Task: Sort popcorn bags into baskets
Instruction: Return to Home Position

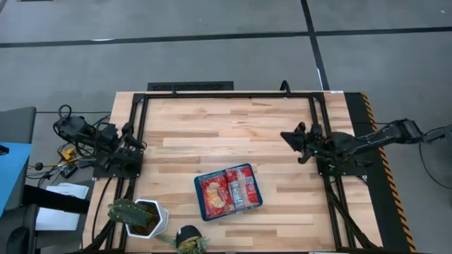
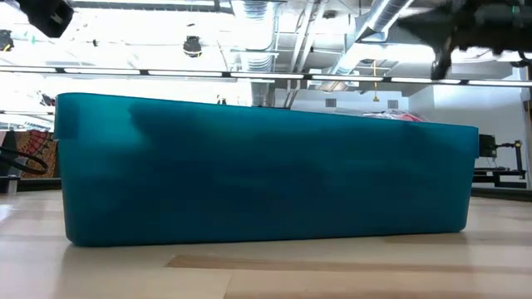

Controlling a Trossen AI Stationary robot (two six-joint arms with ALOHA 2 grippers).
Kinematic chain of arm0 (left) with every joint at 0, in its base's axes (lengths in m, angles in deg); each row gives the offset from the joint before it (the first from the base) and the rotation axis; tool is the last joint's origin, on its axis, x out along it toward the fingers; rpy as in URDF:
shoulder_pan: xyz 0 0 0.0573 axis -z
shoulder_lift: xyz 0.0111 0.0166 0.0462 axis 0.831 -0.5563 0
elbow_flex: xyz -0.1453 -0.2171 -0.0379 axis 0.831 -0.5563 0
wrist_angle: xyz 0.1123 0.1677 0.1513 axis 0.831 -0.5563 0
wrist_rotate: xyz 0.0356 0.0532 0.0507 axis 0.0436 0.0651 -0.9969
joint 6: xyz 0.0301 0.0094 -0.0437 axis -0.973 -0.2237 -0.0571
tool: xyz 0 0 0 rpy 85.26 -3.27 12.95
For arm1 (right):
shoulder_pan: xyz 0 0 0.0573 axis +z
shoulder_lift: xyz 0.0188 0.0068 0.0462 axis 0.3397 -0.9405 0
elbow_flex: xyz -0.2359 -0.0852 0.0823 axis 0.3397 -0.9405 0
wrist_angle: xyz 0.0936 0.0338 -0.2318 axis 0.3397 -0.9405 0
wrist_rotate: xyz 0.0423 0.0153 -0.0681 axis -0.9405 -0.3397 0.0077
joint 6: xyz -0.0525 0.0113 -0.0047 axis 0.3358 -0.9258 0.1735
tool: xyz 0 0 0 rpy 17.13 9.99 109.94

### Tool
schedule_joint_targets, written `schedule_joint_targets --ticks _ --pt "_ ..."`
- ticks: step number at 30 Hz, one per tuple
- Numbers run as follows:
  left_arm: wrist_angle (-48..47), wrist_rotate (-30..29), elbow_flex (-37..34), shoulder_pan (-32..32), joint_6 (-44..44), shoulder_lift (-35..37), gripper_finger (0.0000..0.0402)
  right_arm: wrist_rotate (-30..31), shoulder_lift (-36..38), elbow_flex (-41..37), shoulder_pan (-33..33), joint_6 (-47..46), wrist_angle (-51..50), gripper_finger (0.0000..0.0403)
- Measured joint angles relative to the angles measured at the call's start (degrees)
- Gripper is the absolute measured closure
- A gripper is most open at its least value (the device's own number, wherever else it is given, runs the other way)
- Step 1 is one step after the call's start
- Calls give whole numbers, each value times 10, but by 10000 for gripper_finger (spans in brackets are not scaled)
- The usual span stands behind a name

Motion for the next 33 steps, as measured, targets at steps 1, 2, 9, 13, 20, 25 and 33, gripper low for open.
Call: schedule_joint_targets --ticks 1,2,9,13,20,25,33 --pt "-1 0 7 0 -5 0 136 -15 0 12 -2 17 11 358" --pt "0 3 16 0 -11 0 136 -26 2 25 -5 36 13 357" --pt "-44 -25 98 0 -55 0 136 -119 134 130 -100 71 -233 360" --pt "-85 -55 87 0 -31 0 136 -169 217 145 -164 26 -366 359" --pt "-26 -60 14 0 -4 0 136 -197 308 87 -217 -11 -434 359" --pt "89 -15 -66 0 -6 0 136 -209 288 9 -215 -27 -339 359" --pt "270 20 -217 0 21 0 136 -210 289 -50 -215 -38 -263 359"
